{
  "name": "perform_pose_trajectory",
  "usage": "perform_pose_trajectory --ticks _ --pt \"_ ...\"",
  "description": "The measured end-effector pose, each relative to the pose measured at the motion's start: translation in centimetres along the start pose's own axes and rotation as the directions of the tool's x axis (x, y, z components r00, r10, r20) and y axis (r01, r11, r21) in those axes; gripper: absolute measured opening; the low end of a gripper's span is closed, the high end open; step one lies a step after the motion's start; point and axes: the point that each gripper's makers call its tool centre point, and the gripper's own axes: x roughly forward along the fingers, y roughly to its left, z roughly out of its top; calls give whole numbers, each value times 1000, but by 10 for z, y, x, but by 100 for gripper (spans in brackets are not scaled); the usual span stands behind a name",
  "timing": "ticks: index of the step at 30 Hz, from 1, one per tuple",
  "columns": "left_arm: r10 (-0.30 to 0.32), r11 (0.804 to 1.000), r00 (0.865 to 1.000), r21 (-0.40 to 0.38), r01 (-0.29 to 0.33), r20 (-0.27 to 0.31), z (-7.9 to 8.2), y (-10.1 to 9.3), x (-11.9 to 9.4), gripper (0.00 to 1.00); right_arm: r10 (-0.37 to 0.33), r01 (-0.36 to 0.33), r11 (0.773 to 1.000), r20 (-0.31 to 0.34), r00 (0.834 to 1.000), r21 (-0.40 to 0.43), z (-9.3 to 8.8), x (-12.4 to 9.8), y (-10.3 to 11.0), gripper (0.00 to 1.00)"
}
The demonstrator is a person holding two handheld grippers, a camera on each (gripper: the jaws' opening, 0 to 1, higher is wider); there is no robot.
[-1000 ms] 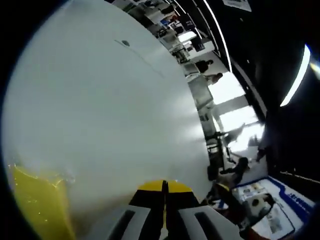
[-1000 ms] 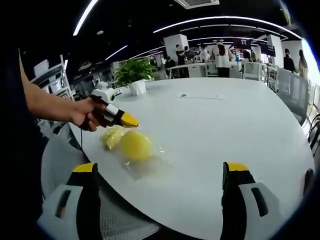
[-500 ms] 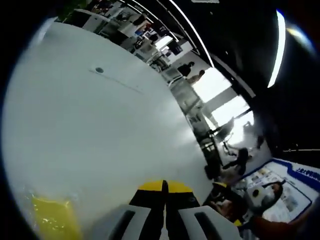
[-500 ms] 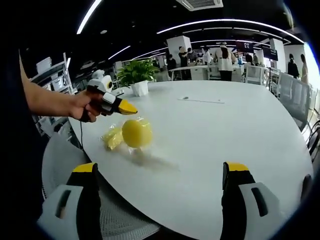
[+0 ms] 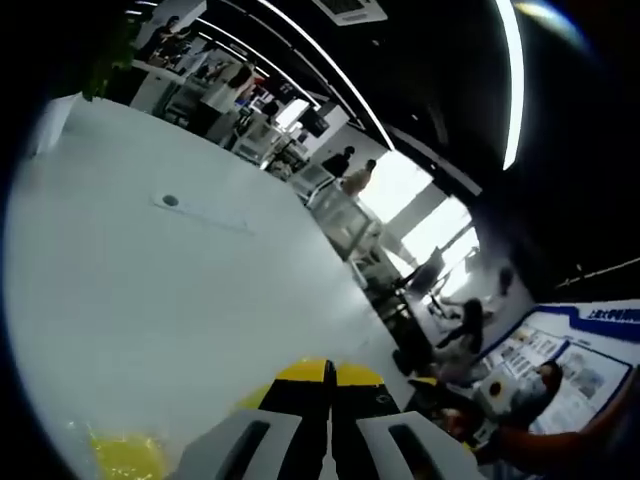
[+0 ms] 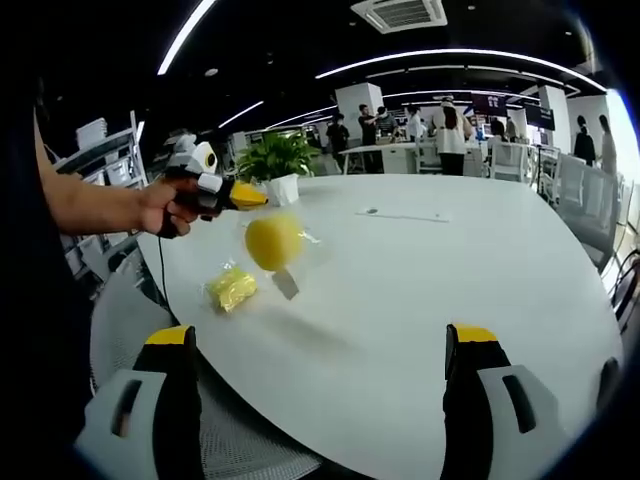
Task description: Compare the silicone blocks by pressing each to a similar depth, holding the contact briefly, and releasing to observe deformation and rebound differences across the visible hardness samples.
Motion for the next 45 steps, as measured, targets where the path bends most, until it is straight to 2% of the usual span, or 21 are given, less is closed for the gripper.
perform_pose_trajectory --ticks 2,7,8,9,10,11,12,16,20,26,27,32,33,34,35,36,38,45 --pt "-11 999 1000 53 10 17 10 -9 -3 0 2 -2 1000 5 1000 -5 4 -1 0 96" --pt "-37 994 999 104 34 28 31 -30 -6 0 -4 4 1000 27 1000 -6 13 -3 -4 96" --pt "-46 993 998 107 43 32 35 -33 -7 0 -6 6 1000 44 999 -8 17 -4 -4 96" --pt "-57 992 998 114 53 36 40 -37 -8 0 4 -1 1000 97 995 -32 26 -4 -3 96" --pt "-63 991 997 117 58 40 43 -40 -8 0 9 -5 999 115 993 -37 29 -4 -2 96" --pt "-79 990 996 118 74 36 47 -46 -9 0 13 -12 1000 103 995 -18 28 -5 -1 96" --pt "-83 989 996 123 78 37 48 -48 -9 0 28 -29 1000 108 994 11 30 -4 1 96" --pt "-113 982 993 158 106 35 58 -63 -12 0 41 -41 999 136 990 -5 42 -6 4 92" --pt "-164 971 986 183 155 35 68 -82 -16 0 52 -50 999 148 988 -16 54 -7 3 93" --pt "-207 960 978 194 200 12 74 -100 -17 0 76 -62 995 195 978 -77 86 -13 0 96" --pt "-245 956 970 167 243 -12 71 -108 -17 0 85 -74 995 214 973 -59 97 -15 -1 96" --pt "-271 946 962 178 270 -20 76 -126 -22 0 110 -92 993 274 955 -78 133 -19 -10 96" --pt "-274 945 962 180 273 -16 78 -131 -24 0 160 -147 987 314 936 -65 145 -20 -5 96" --pt "-279 944 960 180 277 -14 79 -134 -26 0 204 -194 979 323 924 -63 150 -21 0 96" --pt "-281 944 960 178 278 -9 79 -138 -27 0 226 -213 974 327 917 -76 153 -21 3 96" --pt "-284 944 959 176 279 5 80 -143 -30 0 247 -222 969 356 901 -109 163 -23 5 96" --pt "-287 944 958 172 280 13 80 -149 -32 0 287 -266 958 360 888 -108 168 -23 12 96" --pt "-305 942 952 145 302 3 75 -162 -40 0 385 -347 922 310 869 -173 174 -7 33 87"
